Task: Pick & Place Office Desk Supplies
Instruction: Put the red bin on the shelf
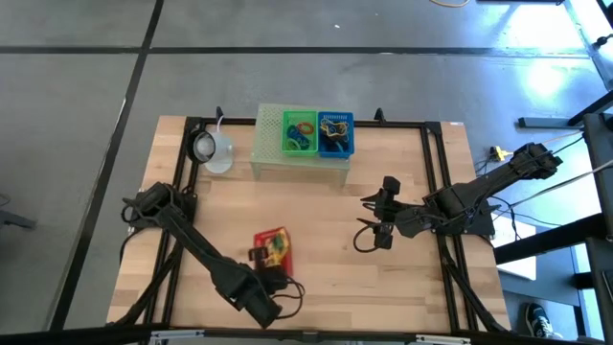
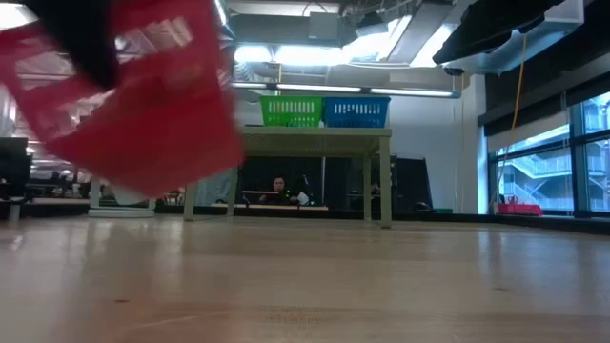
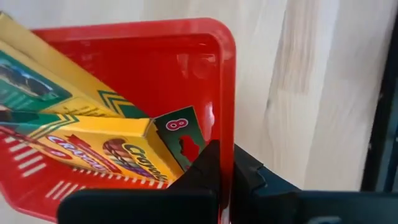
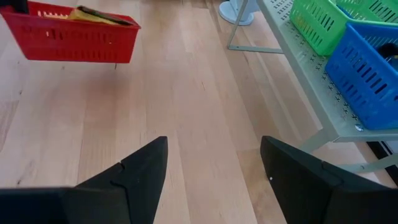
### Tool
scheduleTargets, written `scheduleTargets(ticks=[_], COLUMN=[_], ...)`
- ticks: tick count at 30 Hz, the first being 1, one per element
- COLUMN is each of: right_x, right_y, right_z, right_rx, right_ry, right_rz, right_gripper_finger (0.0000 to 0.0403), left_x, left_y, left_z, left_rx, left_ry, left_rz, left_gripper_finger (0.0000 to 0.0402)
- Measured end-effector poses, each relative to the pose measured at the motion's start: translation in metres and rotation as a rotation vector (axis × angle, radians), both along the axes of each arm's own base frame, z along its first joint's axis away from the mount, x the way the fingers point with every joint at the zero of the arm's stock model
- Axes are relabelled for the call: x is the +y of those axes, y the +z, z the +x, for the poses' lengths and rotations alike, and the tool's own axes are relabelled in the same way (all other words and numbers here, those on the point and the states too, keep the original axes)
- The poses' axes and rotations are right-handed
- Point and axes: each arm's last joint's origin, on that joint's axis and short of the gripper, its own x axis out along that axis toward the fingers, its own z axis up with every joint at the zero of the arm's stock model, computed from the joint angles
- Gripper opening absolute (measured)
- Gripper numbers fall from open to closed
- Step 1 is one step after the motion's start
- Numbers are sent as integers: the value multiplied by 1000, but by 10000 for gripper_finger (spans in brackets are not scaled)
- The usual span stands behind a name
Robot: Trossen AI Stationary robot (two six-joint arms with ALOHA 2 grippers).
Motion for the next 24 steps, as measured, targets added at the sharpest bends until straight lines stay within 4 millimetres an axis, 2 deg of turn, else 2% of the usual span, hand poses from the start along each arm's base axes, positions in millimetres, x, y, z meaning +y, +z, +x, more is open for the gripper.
scheduleTargets(ticks=[6,12,18,24], right_x=[0,0,0,0], right_y=[0,0,0,0], right_z=[0,0,0,0], right_rx=[1,1,1,1], right_ry=[2,2,2,2], right_rz=[-3,-3,-3,-3], right_gripper_finger=[259,259,259,259], left_x=[12,43,67,101], left_y=[29,60,99,133], left_z=[17,22,15,3], left_rx=[-61,15,97,63], left_ry=[-56,8,-69,-95], left_rz=[99,208,350,395], left_gripper_finger=[2,2,2,2])
